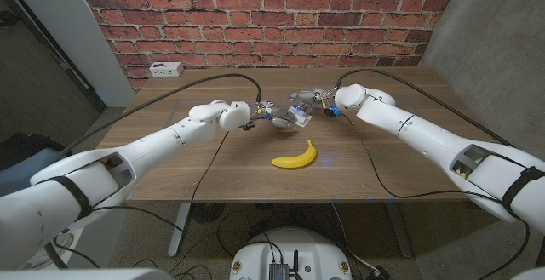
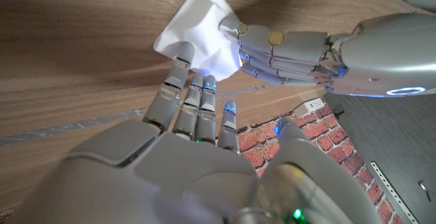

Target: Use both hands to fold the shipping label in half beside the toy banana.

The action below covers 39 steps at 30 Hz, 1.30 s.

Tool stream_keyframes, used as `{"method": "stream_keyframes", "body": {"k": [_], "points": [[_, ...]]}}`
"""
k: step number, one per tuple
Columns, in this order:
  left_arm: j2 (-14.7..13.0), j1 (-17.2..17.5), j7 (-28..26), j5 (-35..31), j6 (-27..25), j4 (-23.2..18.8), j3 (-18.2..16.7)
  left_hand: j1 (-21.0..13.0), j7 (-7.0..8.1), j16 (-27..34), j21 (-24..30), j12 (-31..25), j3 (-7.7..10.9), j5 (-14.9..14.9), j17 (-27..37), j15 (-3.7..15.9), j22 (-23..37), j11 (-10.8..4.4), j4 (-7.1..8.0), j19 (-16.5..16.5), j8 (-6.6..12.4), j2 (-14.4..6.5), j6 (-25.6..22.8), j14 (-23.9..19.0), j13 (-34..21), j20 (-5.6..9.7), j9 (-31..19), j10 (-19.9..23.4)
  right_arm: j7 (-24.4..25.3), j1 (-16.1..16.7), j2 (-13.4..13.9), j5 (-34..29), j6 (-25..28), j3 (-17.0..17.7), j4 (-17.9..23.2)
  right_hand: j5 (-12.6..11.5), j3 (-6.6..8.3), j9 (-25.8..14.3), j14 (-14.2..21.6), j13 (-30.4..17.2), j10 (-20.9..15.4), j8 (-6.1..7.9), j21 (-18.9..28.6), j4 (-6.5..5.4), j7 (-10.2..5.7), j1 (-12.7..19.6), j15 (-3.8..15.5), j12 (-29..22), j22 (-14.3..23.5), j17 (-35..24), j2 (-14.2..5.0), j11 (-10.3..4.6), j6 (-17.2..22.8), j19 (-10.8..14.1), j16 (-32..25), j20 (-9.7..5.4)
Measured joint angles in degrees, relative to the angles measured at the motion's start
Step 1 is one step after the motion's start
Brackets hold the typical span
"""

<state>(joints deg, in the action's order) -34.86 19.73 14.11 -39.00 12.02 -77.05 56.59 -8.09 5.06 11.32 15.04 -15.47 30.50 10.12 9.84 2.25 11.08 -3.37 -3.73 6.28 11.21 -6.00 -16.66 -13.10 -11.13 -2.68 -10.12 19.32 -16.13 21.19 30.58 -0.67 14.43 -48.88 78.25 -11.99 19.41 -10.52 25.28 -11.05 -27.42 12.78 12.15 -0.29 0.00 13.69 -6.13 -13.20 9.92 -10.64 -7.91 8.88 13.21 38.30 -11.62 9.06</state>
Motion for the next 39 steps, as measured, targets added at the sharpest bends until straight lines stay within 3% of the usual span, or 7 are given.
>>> {"method": "stream_keyframes", "body": {"k": [7,12,16,23,27,30,39], "points": [[-0.28,0.54,1.46,0.24,-0.03,-0.99,-0.49,-0.32,0.28,0.0,1.53,0.76,0.43,0.0,-0.02,0.11,0.0,0.22,-0.43,5.18,-0.23,0.32,-0.12,-3.1,0.26,-0.89,0.0,0.19,8.5,4.89,-1.0,3.17,-9.35,4.42,-0.7,0.36,2.05,-0.07,1.18,0.0,0.49,0.78,-0.03,2.52,-1.09,3.64,0.56,0.39,0.1,0.0,0.72,-1.54,4.21,1.3,0.12,2.1],[-0.28,0.59,2.51,0.43,-0.24,-1.08,-0.58,-0.54,-0.16,0.0,1.97,1.31,0.45,0.0,-0.25,0.1,-0.01,0.09,-0.46,6.02,-0.64,0.54,0.32,-3.1,0.37,-0.87,0.0,0.05,12.18,7.18,-1.14,3.12,-12.17,6.05,-0.14,0.8,7.27,-0.29,3.69,0.0,-2.41,2.87,-0.16,7.74,-0.87,11.24,1.91,-0.1,0.37,-0.33,-0.9,-1.88,14.48,0.58,-0.15,-0.47],[-0.09,0.59,3.22,0.71,-0.42,-1.06,-0.64,-0.54,-0.79,-0.06,1.97,1.81,0.45,0.0,-0.25,0.1,-0.04,-0.21,-0.46,6.41,-0.85,0.54,0.95,-3.1,0.35,-1.1,0.0,-0.5,16.85,8.37,-0.83,0.5,-13.15,6.31,1.61,0.8,11.16,-0.29,8.85,-0.29,-7.62,4.76,1.85,10.14,2.83,17.95,2.79,-1.91,0.87,-2.47,-1.6,-0.58,24.57,4.25,-2.7,-4.13],[0.05,0.6,4.15,1.05,-0.6,-0.97,-0.69,-0.54,-1.1,-0.33,1.96,2.49,0.29,0.0,-0.09,0.09,0.0,-0.65,-0.62,6.71,-0.85,0.54,1.26,-2.67,0.3,-0.79,-0.01,-1.3,18.3,9.17,-0.34,-1.25,-11.84,6.57,3.66,0.8,11.61,-0.29,9.3,-0.55,-9.4,2.7,2.24,7.35,7.38,18.26,0.86,-2.28,0.9,-5.05,-2.39,1.17,24.89,4.41,-3.46,-4.54],[0.05,0.63,4.47,1.13,-0.73,-0.97,-0.7,-0.29,-0.98,-0.73,1.96,2.49,0.29,0.0,-0.08,0.09,0.0,-0.92,-0.62,6.71,-1.03,0.78,1.75,-2.67,0.3,-0.78,-0.01,-1.6,16.74,8.95,-0.19,-0.98,-10.73,6.57,3.78,1.4,10.27,-0.62,7.92,-0.55,-8.77,2.43,1.59,2.95,10.8,13.88,-0.7,-2.27,0.89,-6.94,-2.71,3.16,28.19,1.99,-3.0,-4.37],[0.05,0.62,4.59,1.15,-0.77,-0.97,-0.7,-0.29,-0.94,-0.73,1.95,2.5,0.29,0.0,-0.08,0.09,0.0,-0.91,-0.62,6.7,-1.08,0.78,1.79,-2.67,0.31,-0.78,-0.01,-1.61,15.65,8.38,-0.1,-0.96,-10.17,6.27,3.79,1.83,8.74,-0.82,7.99,-0.79,-9.18,2.43,1.59,0.37,11.36,10.84,-1.28,-2.32,0.89,-8.37,-2.31,3.83,31.65,1.71,-3.1,-4.24],[0.18,0.46,4.9,1.35,-0.79,-0.37,-0.66,-0.07,-0.38,-0.73,1.9,2.89,0.29,0.0,-0.09,0.09,0.0,-0.84,-0.62,6.49,-1.08,1.0,2.38,-2.67,0.32,-0.57,-0.02,-1.73,13.67,6.72,0.03,-2.71,-8.32,4.62,3.5,2.04,5.8,-0.82,9.22,-0.84,-12.45,2.43,1.59,-2.58,12.28,6.63,-1.03,-3.38,1.16,-10.25,-1.62,3.6,36.88,1.72,-3.9,-4.24]]}}
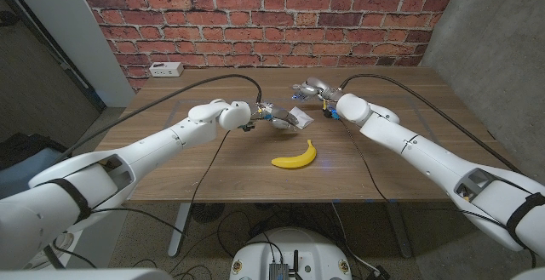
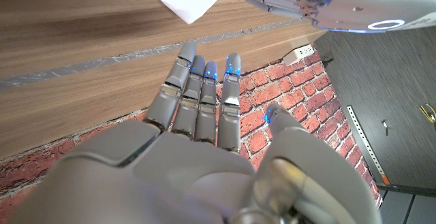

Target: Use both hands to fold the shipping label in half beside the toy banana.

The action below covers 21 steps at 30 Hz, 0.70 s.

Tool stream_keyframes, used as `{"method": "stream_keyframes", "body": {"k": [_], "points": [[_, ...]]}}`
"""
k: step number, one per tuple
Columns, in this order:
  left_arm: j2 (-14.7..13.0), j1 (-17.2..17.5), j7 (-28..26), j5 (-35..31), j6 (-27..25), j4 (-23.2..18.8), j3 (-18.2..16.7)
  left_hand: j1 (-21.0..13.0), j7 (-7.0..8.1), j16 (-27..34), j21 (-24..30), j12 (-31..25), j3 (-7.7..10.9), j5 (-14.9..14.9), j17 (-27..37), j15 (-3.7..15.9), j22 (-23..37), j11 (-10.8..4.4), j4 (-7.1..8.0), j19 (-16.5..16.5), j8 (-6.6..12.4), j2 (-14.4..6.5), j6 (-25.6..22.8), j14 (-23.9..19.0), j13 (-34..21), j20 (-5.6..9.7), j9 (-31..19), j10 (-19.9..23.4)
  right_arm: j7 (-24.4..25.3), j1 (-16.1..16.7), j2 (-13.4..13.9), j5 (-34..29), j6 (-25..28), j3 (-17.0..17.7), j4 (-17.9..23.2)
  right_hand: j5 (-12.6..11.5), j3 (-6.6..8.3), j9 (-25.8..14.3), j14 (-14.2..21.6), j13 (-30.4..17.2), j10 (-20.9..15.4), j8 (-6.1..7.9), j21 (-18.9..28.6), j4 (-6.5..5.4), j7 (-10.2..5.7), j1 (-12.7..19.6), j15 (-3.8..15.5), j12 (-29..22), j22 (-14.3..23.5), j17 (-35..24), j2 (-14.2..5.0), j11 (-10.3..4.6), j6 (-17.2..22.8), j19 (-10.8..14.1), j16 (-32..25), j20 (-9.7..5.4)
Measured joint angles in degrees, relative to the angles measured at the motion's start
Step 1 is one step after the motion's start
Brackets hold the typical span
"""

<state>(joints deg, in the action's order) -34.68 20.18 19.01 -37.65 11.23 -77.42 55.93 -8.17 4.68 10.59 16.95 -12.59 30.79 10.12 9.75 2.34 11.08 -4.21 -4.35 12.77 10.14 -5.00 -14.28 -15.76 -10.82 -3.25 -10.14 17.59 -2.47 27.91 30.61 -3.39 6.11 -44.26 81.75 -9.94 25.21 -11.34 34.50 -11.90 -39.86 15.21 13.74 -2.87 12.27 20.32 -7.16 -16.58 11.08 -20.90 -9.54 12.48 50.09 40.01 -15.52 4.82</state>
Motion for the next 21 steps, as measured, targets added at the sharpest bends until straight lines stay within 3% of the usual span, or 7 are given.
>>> {"method": "stream_keyframes", "body": {"k": [3,16,18,21], "points": [[0.14,-0.17,0.04,0.07,0.04,0.45,0.1,0.0,-0.28,0.0,0.0,0.05,0.0,0.0,-0.01,-0.03,0.06,-0.28,0.0,0.0,0.0,0.0,0.28,0.03,0.0,0.0,0.0,-0.28,-0.93,-1.04,-0.03,-0.9,0.91,-0.94,-0.43,0.0,-0.63,0.0,0.0,0.0,-0.88,0.0,0.0,-0.63,-0.16,-0.79,0.0,-0.41,0.0,-0.2,-0.05,0.11,1.03,0.0,0.0,0.0],[0.75,-0.78,0.04,0.31,0.34,2.09,0.49,0.23,-0.29,-0.23,0.06,0.24,0.0,0.0,-0.02,0.02,0.1,-0.39,0.0,-0.32,0.0,0.23,0.91,0.62,0.05,0.31,0.0,-0.4,-5.76,-3.41,-0.62,-2.75,2.9,-2.83,-2.4,0.0,-1.34,0.16,-0.15,-0.24,-1.41,-0.9,0.0,-1.33,-0.1,-1.7,0.15,-0.41,-0.17,-0.25,-0.05,0.01,1.09,-0.62,0.0,-0.63],[0.81,-0.85,0.02,0.48,0.4,2.26,0.55,0.23,-0.29,-0.23,0.06,0.28,0.0,0.0,-0.04,0.02,0.1,-0.48,0.0,-0.32,0.0,0.23,0.91,0.63,0.04,0.31,0.0,-0.49,-6.41,-5.44,-1.61,-2.88,3.0,-4.43,-5.08,0.0,-1.34,0.16,-0.15,-0.24,-1.4,-1.07,0.0,-1.34,-0.1,-1.7,0.14,-0.41,-0.17,-0.52,-0.05,0.01,1.09,-0.62,0.0,-0.62],[0.89,-0.93,-0.02,0.59,0.45,2.51,0.61,0.23,0.02,-0.28,-0.22,0.31,0.0,0.0,-0.02,0.02,0.1,-0.48,0.0,-0.33,0.0,0.23,1.22,0.63,0.04,0.32,0.0,-0.5,-6.99,-5.78,-1.82,-3.02,3.12,-4.72,-5.63,0.0,-1.34,0.16,-0.25,-0.24,-1.4,-1.23,0.0,-1.33,-0.1,-1.88,0.24,-0.41,-0.17,-0.52,-0.23,0.01,1.09,-0.62,0.0,-0.62]]}}
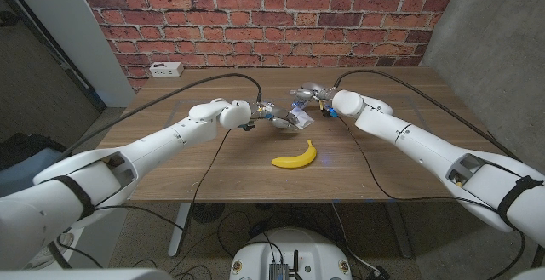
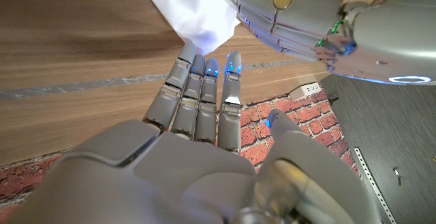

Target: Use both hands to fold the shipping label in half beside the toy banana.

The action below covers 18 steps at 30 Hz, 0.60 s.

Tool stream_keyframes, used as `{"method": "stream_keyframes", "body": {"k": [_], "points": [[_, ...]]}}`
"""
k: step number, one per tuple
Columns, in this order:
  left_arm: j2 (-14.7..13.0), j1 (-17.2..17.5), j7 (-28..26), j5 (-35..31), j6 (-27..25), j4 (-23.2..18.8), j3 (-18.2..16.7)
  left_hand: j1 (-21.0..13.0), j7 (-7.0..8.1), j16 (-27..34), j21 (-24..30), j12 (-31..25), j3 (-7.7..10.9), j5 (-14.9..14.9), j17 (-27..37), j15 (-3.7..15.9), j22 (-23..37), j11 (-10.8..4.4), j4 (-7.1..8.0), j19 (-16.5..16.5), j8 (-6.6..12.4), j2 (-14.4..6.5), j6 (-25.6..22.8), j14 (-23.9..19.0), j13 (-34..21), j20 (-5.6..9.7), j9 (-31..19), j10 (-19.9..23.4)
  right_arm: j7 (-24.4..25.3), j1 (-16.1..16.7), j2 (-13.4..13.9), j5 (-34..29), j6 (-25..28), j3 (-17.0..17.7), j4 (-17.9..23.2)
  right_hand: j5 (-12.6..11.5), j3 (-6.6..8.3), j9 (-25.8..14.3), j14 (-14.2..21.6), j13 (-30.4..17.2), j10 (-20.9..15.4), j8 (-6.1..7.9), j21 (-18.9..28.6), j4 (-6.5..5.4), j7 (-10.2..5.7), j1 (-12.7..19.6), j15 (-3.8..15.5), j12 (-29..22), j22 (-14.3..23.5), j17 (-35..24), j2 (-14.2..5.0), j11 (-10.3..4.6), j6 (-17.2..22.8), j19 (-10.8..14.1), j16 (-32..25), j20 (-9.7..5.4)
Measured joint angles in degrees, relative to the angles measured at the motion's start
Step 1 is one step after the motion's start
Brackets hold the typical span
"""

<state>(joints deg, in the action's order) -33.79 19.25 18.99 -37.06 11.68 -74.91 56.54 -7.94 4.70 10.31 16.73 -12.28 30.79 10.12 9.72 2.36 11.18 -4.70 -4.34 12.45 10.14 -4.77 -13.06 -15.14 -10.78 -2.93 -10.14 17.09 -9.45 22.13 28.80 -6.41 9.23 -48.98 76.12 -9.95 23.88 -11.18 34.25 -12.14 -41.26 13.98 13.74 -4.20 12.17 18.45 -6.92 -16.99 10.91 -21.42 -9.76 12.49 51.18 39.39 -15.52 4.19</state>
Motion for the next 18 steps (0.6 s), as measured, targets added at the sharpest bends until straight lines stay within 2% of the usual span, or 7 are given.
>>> {"method": "stream_keyframes", "body": {"k": [6,13,18], "points": [[0.16,-0.22,-0.2,0.27,0.19,0.56,0.2,0.0,0.0,-0.12,-0.09,0.18,-0.24,0.0,-0.01,0.09,-0.04,0.12,-0.24,-0.1,0.0,0.0,0.0,0.09,-0.02,0.1,0.0,-0.04,-1.41,-1.51,-0.96,-0.28,0.52,-1.22,-2.48,0.0,-0.24,0.0,-0.22,0.01,0.0,-0.4,0.0,-0.24,0.0,-0.46,0.21,0.0,0.0,0.0,0.36,0.0,0.0,0.0,0.27,0.0],[0.27,-0.41,-0.26,0.51,0.42,0.98,0.36,0.0,-0.41,-0.12,-0.1,0.3,-0.24,0.0,-0.15,0.1,-0.1,0.16,-0.24,-0.1,0.0,0.0,0.4,0.09,-0.02,0.1,0.0,-0.02,-2.43,-2.76,-1.78,-0.37,0.9,-2.13,-4.69,0.0,-0.89,0.27,-1.11,0.02,0.7,-1.67,0.21,-0.89,-0.57,-1.33,1.11,0.0,0.07,-0.01,0.79,0.0,-0.58,-0.31,1.07,-0.31],[0.39,-0.69,-0.27,0.63,0.57,1.59,0.53,0.0,-0.71,-0.17,-0.11,0.45,-0.24,0.0,-0.18,-0.21,-0.12,0.19,-0.24,-0.2,0.0,0.0,0.7,0.4,-0.02,0.2,0.0,0.01,-3.29,-3.45,-2.2,-0.67,1.28,-2.93,-5.87,-0.01,-1.29,0.27,-1.12,0.02,0.88,-1.83,0.25,-1.28,-0.31,-1.96,1.11,0.0,0.01,-0.01,1.05,0.17,-0.96,-0.3,1.33,-0.31]]}}
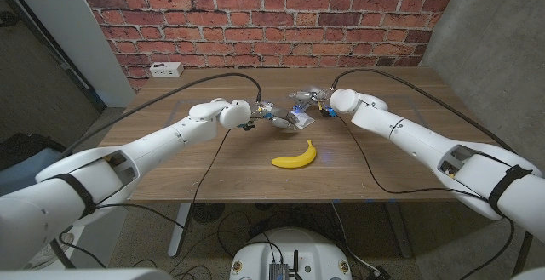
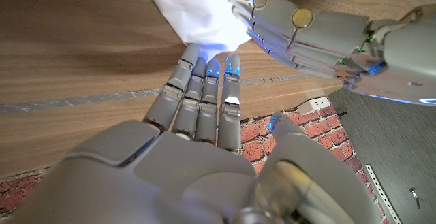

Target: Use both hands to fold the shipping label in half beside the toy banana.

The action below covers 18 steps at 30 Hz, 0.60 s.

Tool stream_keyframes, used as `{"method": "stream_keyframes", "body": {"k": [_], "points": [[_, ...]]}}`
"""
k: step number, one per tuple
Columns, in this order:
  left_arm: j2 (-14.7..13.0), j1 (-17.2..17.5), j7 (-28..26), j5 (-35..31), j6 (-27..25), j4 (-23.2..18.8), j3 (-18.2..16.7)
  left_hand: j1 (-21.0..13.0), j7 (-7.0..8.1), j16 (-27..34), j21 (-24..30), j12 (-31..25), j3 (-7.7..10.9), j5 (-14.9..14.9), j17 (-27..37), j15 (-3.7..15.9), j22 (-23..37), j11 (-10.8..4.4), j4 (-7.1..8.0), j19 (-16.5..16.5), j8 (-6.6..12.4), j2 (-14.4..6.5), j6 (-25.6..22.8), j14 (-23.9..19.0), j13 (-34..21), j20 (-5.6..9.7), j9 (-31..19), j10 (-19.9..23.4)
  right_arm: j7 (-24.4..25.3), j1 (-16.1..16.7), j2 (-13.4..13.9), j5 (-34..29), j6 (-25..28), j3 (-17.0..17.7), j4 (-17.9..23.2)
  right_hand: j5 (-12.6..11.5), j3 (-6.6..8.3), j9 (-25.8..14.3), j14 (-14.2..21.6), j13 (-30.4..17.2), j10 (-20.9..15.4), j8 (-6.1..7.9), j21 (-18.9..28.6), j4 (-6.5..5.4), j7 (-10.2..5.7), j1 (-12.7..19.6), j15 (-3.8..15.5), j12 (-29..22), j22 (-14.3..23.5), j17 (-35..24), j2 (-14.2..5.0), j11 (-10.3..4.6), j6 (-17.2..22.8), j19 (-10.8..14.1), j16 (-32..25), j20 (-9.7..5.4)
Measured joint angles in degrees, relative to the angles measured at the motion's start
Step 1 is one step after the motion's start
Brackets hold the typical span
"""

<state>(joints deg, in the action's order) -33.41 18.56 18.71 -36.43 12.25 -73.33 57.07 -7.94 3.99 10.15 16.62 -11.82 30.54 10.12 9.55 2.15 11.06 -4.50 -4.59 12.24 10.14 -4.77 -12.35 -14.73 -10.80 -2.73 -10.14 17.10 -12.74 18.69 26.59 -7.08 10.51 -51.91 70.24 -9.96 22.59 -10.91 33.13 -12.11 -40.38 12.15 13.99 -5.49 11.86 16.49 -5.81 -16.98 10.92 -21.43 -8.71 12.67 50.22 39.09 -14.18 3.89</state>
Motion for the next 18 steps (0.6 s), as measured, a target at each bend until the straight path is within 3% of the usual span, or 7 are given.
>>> {"method": "stream_keyframes", "body": {"k": [9,18], "points": [[0.2,-0.31,-0.04,0.04,0.1,0.53,0.24,0.01,-0.03,0.0,-0.24,0.17,0.0,0.0,-0.04,0.0,0.02,0.01,0.0,-0.11,0.0,0.01,0.43,0.01,0.0,0.1,0.0,0.0,-0.2,-0.21,0.14,-0.43,0.32,-0.45,0.16,0.0,-0.29,0.0,0.0,0.16,0.3,-0.51,-0.04,-0.77,-0.21,-0.88,0.0,0.35,-0.17,0.18,0.18,-0.29,-0.21,-0.06,0.22,-0.51],[0.43,-0.64,-0.04,0.01,0.08,0.87,0.55,0.23,0.93,-0.01,-0.33,0.18,0.0,0.0,-0.05,0.1,0.04,0.09,0.0,0.0,0.0,0.23,0.48,0.1,0.0,0.41,-0.01,-0.11,4.57,2.32,1.77,-1.73,-2.03,0.87,3.48,-0.23,-0.09,-0.01,0.86,-0.02,0.51,-1.16,-0.11,-0.57,-0.4,-1.08,-0.23,0.35,0.01,-0.21,-0.06,-0.07,-1.64,0.44,0.19,0.0]]}}
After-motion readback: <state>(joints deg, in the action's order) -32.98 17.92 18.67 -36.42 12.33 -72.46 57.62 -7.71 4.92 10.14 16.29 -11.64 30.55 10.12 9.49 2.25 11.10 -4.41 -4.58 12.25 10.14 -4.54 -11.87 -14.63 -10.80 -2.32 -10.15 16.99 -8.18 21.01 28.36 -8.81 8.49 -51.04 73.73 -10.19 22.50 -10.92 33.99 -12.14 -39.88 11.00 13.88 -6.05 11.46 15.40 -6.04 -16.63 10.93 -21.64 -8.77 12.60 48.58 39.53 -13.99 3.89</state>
